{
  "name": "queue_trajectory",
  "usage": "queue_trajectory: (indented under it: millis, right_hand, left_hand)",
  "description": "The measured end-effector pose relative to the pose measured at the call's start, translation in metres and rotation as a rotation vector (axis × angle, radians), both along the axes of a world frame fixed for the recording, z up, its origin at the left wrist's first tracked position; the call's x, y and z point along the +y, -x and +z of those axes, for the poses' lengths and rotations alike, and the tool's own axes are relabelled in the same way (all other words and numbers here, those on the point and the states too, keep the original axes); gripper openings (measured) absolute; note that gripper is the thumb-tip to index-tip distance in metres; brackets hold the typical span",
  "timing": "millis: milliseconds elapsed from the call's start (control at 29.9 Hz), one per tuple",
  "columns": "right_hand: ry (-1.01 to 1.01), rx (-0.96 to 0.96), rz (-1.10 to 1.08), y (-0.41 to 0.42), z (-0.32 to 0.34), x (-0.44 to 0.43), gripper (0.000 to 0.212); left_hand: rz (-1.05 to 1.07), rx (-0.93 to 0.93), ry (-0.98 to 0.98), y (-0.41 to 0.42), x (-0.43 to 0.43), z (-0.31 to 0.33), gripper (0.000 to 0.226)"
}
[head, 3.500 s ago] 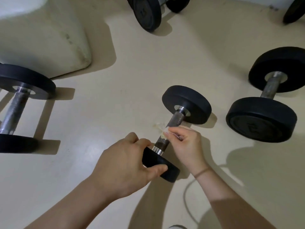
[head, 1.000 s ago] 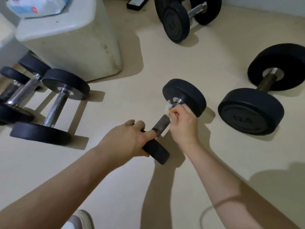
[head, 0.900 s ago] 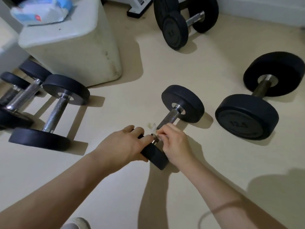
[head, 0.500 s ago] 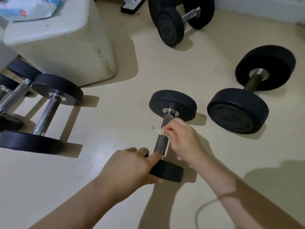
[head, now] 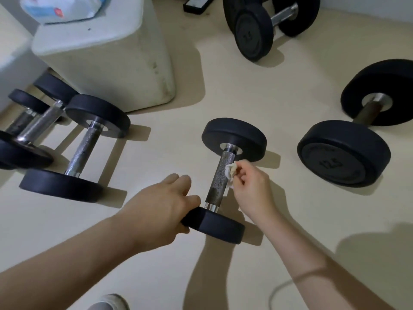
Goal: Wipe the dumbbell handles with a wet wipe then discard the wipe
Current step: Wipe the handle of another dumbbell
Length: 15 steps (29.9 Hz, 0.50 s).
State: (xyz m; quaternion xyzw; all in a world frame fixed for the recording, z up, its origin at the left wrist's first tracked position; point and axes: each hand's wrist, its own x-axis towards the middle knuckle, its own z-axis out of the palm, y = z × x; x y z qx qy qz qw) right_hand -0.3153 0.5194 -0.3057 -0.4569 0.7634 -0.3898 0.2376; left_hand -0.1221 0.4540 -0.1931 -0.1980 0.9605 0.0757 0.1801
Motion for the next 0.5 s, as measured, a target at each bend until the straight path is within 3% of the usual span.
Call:
queue_trajectory:
  millis: [100, 267, 368, 501]
  right_hand:
    - [0.028, -0.07, 0.077, -0.016, 0.014, 0.006, 0.009]
    - [-0.182, -0.085, 0.24, -0.012, 0.042, -0.028, 0.005]
    - [-0.226, 0.063, 0.259, -0.011, 0.055, -0.058, 0.005]
    - [-0.311, 0.174, 0.291, -0.015, 0.063, -0.08, 0.014]
  left_hand:
    - [-0.124, -0.16, 0.069, -0.002, -0.011, 0.006, 0.027]
    - [-0.091, -0.328, -0.104, -0.03, -0.03, 0.022, 0.068]
    - [-0.111, -0.268, -0.146, -0.043, -0.038, 0.022, 0.075]
    - [-0.158, -0.086, -0.118, -0.047, -0.045, -0.001, 0.054]
